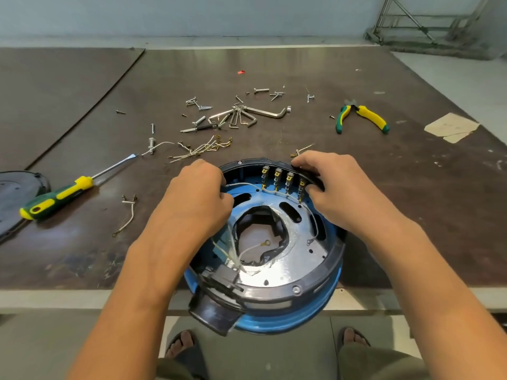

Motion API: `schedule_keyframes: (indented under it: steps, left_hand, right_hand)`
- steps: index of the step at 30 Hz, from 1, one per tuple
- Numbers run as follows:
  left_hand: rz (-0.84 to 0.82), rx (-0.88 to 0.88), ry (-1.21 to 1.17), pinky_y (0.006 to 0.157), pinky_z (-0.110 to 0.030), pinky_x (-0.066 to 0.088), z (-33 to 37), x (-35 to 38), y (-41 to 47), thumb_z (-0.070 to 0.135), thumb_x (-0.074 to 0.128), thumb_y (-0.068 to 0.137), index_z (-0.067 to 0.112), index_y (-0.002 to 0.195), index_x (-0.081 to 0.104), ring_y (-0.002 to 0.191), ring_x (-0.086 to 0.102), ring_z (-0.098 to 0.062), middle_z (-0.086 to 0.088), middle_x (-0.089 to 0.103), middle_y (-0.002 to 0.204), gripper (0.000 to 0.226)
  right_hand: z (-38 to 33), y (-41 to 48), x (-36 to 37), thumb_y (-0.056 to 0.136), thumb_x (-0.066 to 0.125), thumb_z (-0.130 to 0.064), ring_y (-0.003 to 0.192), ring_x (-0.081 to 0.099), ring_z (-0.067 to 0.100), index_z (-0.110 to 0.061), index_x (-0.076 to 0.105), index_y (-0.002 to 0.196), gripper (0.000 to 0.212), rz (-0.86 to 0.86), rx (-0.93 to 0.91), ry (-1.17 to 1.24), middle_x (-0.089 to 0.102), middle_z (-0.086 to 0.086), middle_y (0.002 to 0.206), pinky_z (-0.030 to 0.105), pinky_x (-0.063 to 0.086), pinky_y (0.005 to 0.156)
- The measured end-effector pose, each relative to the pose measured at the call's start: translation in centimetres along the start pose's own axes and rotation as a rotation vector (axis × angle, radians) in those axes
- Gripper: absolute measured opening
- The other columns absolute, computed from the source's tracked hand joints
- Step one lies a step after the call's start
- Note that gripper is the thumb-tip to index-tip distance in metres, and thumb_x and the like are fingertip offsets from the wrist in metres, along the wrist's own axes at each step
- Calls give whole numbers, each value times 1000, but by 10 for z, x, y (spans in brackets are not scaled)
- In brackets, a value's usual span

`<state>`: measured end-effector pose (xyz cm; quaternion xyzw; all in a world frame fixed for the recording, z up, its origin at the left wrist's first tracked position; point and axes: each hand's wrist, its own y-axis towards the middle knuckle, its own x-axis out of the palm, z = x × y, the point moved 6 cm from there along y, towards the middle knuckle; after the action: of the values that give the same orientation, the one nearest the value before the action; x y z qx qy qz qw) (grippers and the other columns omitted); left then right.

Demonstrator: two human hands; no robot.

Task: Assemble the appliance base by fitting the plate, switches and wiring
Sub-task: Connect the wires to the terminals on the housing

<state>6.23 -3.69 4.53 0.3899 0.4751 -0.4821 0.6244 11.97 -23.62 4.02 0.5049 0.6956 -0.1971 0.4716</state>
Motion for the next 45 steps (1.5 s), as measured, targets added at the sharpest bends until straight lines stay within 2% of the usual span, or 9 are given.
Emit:
schedule_keyframes:
  steps: [7, 13, 17, 19, 25, 30, 36, 40, 45]
  left_hand:
    - [-132, 36, 106, 77, -37, 49, 3, 6, -10, 28, 61, 90, 19, 103, 70, 93, 58, -31, -4, 47, 111, 18]
    - [-31, 34, 131, 70, -37, 43, 4, -5, -10, 39, 58, 92, 22, 96, 71, 102, 56, -29, -1, 49, 120, 22]
    - [66, 194, 132, 80, -42, 46, 24, -2, -9, 57, 54, 94, 19, 103, 71, 124, 46, -26, -3, 45, 136, 43]
    - [88, 268, 103, 88, -44, 46, 35, 1, -5, 53, 56, 95, 17, 102, 72, 126, 45, -25, -4, 45, 138, 39]
    - [65, 328, 85, 93, -44, 44, 52, 18, 9, 39, 59, 95, 17, 105, 72, 121, 48, -26, -6, 46, 136, 27]
    - [65, 299, 30, 90, -44, 49, 48, 19, 16, 26, 67, 91, 12, 97, 73, 113, 53, -28, -7, 51, 132, 16]
    - [99, 260, -35, 78, -29, 40, 40, 18, 15, 20, 71, 89, 11, 90, 77, 115, 51, -23, -5, 53, 131, 11]
    - [41, 257, -7, 83, -35, 41, 42, 20, 13, 32, 72, 89, 18, 98, 78, 125, 47, -23, 0, 46, 145, 17]
    - [47, 253, -14, 78, -32, 34, 45, 19, 13, 27, 69, 91, 24, 98, 78, 121, 48, -21, 2, 48, 138, 12]
  right_hand:
    - [9, 6, -6, 84, 73, 3, 108, 63, 11, -30, 57, 135, 62, 14, -90, 139, 63, -6, 126, 26, 51, 96]
    - [11, 5, -27, 71, 90, -18, 84, 63, 14, -21, 67, 114, 49, 73, -108, 90, 54, 0, 103, 36, 58, 77]
    - [-1, -4, -37, 76, 82, -42, 99, 54, 17, -35, 74, 83, 12, 79, -107, -77, 50, -2, 107, 43, 52, 78]
    - [1, -8, -31, 82, 75, -47, 109, 51, 20, -37, 75, 79, 10, 16, 5, -212, 50, -1, 117, 39, 47, 77]
    - [8, -13, 5, 95, 61, -45, 114, 52, 28, -31, 73, 106, 22, -185, 168, -307, 45, 6, 123, 35, 42, 75]
    - [2, -10, 2, 87, 74, -34, 98, 57, 24, -33, 76, 87, 3, -128, 117, -256, 49, -4, 105, 32, 38, 67]
    - [-1, -10, -1, 87, 67, -24, 86, 55, 19, -27, 72, 78, 11, -123, 42, -149, 53, -11, 86, 37, 48, 69]
    - [4, -8, -4, 88, 69, -17, 84, 58, 18, -21, 69, 76, 13, -208, 29, -92, 61, -4, 89, 38, 51, 76]
    - [13, -6, -1, 93, 67, -19, 83, 53, 9, -20, 71, 80, 13, -216, 52, -23, 57, -6, 95, 30, 42, 68]
